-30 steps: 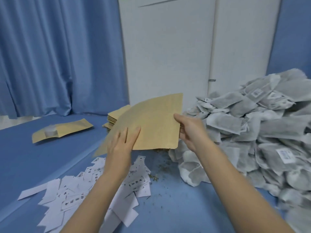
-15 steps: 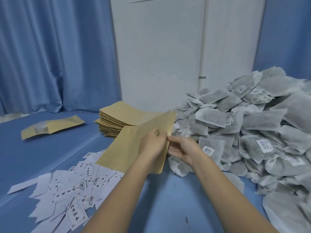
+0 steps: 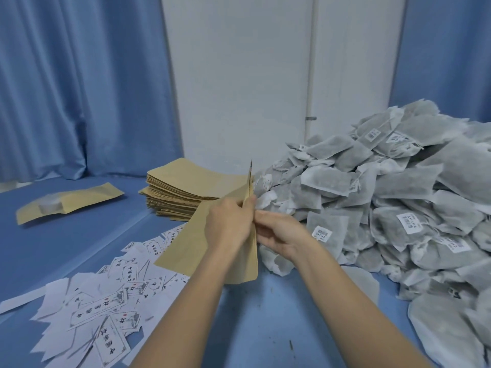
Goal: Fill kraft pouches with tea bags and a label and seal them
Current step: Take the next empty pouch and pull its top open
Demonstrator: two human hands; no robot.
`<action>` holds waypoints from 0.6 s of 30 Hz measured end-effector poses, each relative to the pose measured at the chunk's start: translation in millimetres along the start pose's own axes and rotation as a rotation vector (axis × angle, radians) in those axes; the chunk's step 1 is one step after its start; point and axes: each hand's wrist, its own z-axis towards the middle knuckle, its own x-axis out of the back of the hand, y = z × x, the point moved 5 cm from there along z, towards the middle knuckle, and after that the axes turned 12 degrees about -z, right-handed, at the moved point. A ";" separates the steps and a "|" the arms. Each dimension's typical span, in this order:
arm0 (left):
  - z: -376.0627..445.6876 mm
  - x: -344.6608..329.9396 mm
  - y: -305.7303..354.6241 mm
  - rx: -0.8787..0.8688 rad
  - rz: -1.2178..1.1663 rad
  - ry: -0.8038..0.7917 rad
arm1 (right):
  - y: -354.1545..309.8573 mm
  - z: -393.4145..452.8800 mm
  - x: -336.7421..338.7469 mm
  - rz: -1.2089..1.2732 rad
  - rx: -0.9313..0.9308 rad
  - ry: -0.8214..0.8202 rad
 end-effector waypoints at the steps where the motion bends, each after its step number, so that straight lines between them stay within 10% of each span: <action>1: 1.4 -0.4 -1.6 0.009 -0.043 -0.016 | 0.9 -0.8 -2.5 0.030 -0.013 -0.026; 6: 6.5 -1.2 -7.9 0.038 -0.143 -0.112 | 2.2 -5.2 1.0 0.034 0.010 0.030; 11: 2.0 -14.5 -4.4 -0.099 0.071 -0.200 | -19.6 -12.9 3.9 -1.005 0.384 0.485; 18: -0.9 -22.2 5.8 -0.210 0.196 -0.179 | -27.4 -12.9 0.0 -1.306 0.569 0.541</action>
